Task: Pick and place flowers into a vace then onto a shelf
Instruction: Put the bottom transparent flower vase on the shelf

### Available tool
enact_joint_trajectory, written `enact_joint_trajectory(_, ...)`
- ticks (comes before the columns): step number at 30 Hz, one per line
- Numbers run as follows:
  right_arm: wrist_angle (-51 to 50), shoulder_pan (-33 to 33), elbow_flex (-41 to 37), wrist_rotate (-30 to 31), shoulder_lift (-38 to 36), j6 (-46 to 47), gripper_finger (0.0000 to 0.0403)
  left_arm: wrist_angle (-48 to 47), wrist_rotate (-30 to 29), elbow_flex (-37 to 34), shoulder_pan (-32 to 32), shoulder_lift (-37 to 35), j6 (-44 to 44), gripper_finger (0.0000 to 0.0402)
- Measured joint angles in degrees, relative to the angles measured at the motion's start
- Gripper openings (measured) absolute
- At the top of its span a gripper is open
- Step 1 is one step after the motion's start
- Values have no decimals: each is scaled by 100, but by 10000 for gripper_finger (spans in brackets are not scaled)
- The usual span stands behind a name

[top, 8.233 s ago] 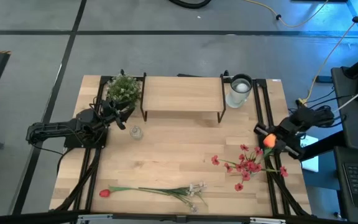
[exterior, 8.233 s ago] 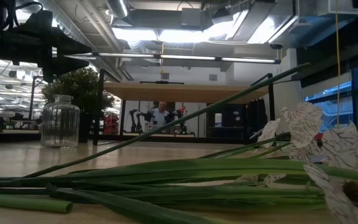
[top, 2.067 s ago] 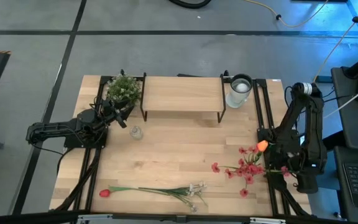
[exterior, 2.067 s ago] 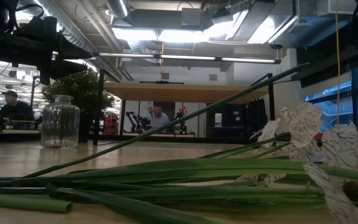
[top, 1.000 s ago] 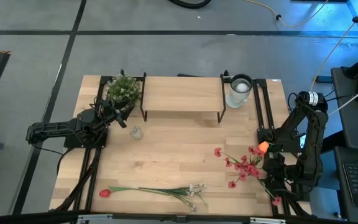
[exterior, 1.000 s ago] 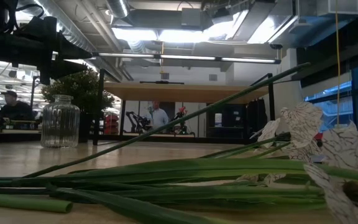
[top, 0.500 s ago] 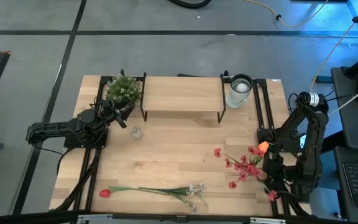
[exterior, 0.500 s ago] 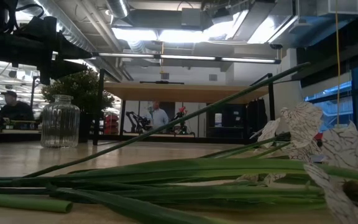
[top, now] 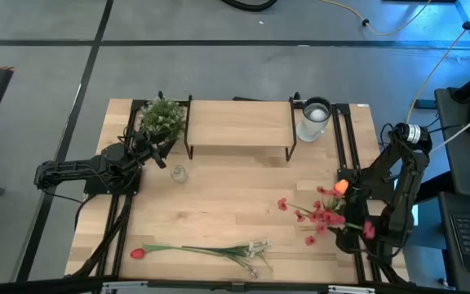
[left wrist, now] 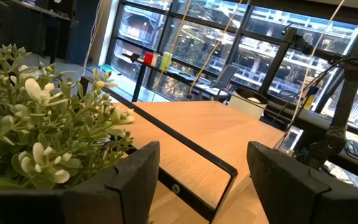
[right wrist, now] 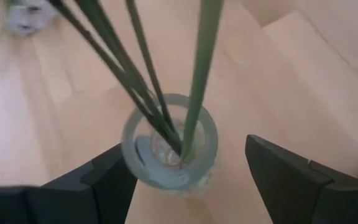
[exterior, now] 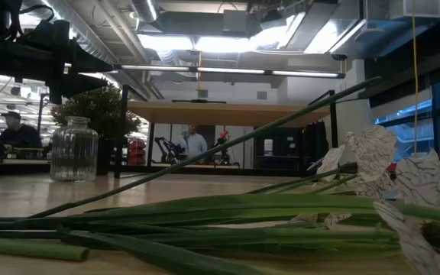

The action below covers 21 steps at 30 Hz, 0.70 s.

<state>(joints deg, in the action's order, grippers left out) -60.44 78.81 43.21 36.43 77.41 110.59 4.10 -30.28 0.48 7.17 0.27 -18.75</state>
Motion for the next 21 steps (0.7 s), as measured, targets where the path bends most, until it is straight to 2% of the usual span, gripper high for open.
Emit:
enact_joint_trajectory(5,199,-51,-42,19,101,-3,288,0,-3,0,1,0,1,235)
enact_joint_trajectory(9,253,-77,-53,83,157,14,272,0,-5,-1,1,0,1,235)
enact_joint_trajectory(13,278,-88,-57,141,161,10,237,0,-6,0,1,0,98,235)
enact_joint_trajectory(21,322,-86,-61,178,161,9,139,0,-7,1,1,0,97,235)
